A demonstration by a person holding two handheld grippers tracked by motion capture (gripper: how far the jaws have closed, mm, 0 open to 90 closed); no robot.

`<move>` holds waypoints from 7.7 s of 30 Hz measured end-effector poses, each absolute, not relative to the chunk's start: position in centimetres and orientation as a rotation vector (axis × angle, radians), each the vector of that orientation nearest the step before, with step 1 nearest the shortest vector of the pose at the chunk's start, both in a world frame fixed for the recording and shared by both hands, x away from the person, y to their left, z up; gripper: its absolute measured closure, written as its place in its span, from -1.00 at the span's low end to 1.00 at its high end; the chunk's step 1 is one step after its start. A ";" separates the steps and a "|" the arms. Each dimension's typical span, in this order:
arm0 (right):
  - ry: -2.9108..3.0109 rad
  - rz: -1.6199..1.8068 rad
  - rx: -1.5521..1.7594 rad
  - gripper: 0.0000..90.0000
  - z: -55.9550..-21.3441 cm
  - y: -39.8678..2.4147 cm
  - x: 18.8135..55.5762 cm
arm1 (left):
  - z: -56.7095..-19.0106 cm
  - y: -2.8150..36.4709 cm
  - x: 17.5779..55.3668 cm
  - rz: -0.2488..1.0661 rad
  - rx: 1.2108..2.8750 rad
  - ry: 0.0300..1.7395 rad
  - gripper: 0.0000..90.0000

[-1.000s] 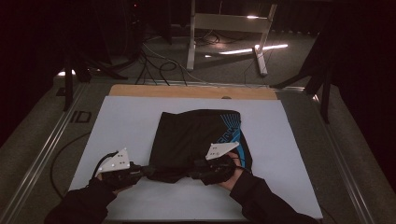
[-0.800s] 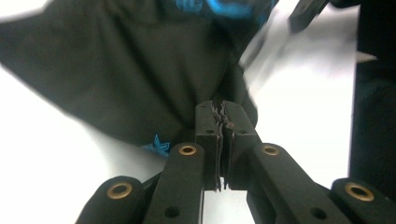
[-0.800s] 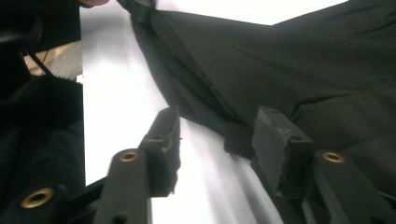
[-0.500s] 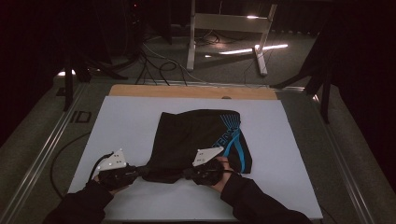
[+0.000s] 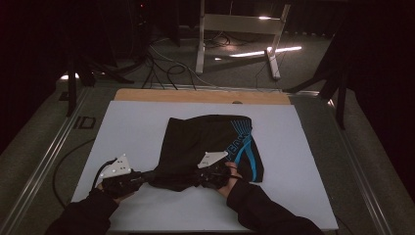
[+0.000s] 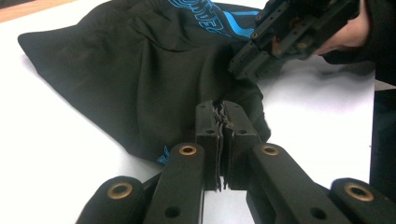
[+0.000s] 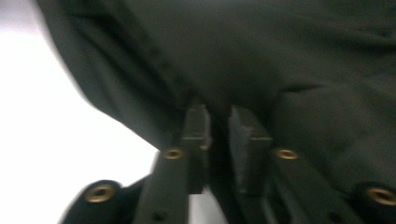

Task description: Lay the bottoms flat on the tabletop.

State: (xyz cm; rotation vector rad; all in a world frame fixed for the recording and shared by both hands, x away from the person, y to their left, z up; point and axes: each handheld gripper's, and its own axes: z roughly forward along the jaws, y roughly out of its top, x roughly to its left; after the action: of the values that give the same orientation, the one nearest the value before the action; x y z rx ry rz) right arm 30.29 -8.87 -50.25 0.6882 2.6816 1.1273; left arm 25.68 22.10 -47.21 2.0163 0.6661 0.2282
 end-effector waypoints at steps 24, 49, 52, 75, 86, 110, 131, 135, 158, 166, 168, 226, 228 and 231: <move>2.598 1.150 0.576 0.94 -46.6 -11.6 27.2 | -46.9 22.7 25.0 0.236 2.004 0.667 0.93; 2.856 1.035 0.599 0.84 -50.0 -13.9 23.4 | -50.7 21.3 24.0 -0.086 2.283 0.509 0.73; 2.865 1.068 0.576 0.59 -49.7 -14.1 23.3 | -50.9 21.0 23.8 -0.123 2.307 0.469 0.58; 2.436 1.174 0.850 0.06 -45.6 -23.6 26.7 | -46.4 16.9 25.0 -0.011 2.091 0.471 -0.64; 2.363 1.117 1.002 -0.05 -47.0 -27.3 28.0 | -46.3 11.6 26.7 -0.014 2.124 0.387 -0.50; 2.521 0.943 1.146 -0.11 -50.9 -28.4 28.7 | -50.6 2.5 28.9 0.002 2.285 0.307 -0.07; 2.442 1.009 1.080 0.96 -48.0 -27.8 28.3 | -49.9 1.5 29.5 0.187 2.315 0.339 0.84; 2.420 1.092 1.061 0.96 -46.0 -28.0 27.8 | -47.8 2.4 29.7 0.132 2.264 0.339 0.84; 2.337 1.211 1.160 0.91 -44.8 -27.7 31.2 | -47.6 3.6 32.9 0.063 2.182 0.456 0.60; 2.360 1.200 1.238 0.73 -46.8 -27.4 32.6 | -49.4 3.2 33.3 0.081 2.247 0.490 0.47; 2.377 1.187 1.226 0.69 -46.8 -27.3 32.4 | -49.6 3.3 33.6 0.085 2.248 0.521 0.43; 2.709 1.339 0.378 0.96 -44.1 -17.9 25.8 | -46.3 10.7 26.4 0.161 2.064 0.435 -0.89; 2.750 1.316 0.371 0.95 -45.1 -17.3 25.9 | -46.3 10.2 26.0 0.130 2.076 0.407 -0.88; 2.800 1.291 0.386 0.94 -46.0 -16.7 26.0 | -46.6 9.6 25.4 0.110 2.077 0.367 -0.78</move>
State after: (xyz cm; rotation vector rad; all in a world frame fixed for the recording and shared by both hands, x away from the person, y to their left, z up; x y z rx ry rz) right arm 26.04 -16.67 -46.04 0.3855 2.7998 1.2914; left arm 25.45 9.59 -46.61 2.0766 0.3669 0.1104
